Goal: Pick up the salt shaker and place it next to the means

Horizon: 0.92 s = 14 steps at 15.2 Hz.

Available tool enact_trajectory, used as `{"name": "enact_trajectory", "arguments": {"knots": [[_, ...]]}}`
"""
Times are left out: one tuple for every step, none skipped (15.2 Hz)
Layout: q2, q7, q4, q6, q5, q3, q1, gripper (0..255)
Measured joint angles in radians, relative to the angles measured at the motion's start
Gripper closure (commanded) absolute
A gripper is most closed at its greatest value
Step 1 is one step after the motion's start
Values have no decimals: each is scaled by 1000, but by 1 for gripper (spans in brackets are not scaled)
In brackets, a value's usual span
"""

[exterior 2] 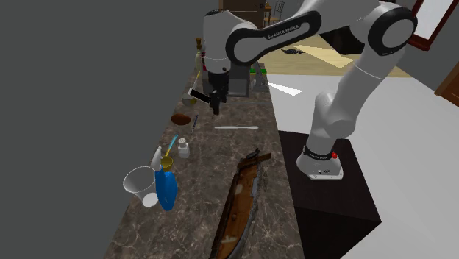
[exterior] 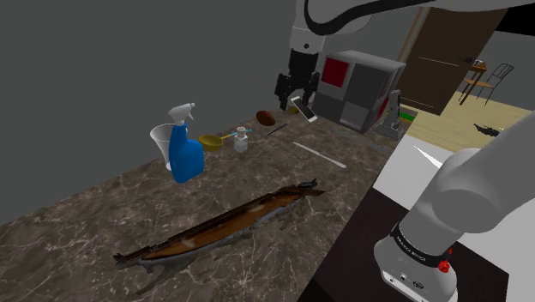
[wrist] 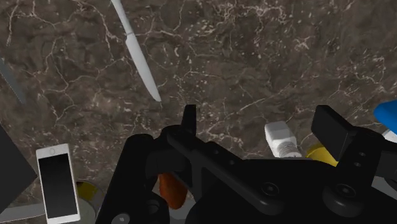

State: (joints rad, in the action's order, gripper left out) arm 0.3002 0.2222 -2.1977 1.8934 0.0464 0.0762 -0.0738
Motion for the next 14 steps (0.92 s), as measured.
{"name": "enact_trajectory", "arguments": {"knots": [[-40, 12, 21, 19, -1, 8, -3, 0], [-73, 19, 34, 39, -3, 12, -4, 0], [-103, 35, 55, 48, -4, 21, -9, 0], [-141, 42, 76, 65, -8, 25, -10, 0], [-176, 52, 96, 79, -11, 30, -12, 0], [-213, 65, 123, 89, -15, 36, -15, 0], [-251, 79, 153, 97, -20, 42, -19, 0], [-281, 94, 174, 106, -23, 49, -26, 0], [-312, 106, 197, 114, -28, 54, -30, 0], [-356, 112, 238, 116, -35, 54, -31, 0], [-393, 126, 263, 127, -41, 59, -37, 0], [-434, 136, 298, 133, -48, 61, -41, 0], [-477, 154, 337, 137, -55, 66, -50, 0], [-519, 165, 375, 139, -62, 68, -56, 0]]}}
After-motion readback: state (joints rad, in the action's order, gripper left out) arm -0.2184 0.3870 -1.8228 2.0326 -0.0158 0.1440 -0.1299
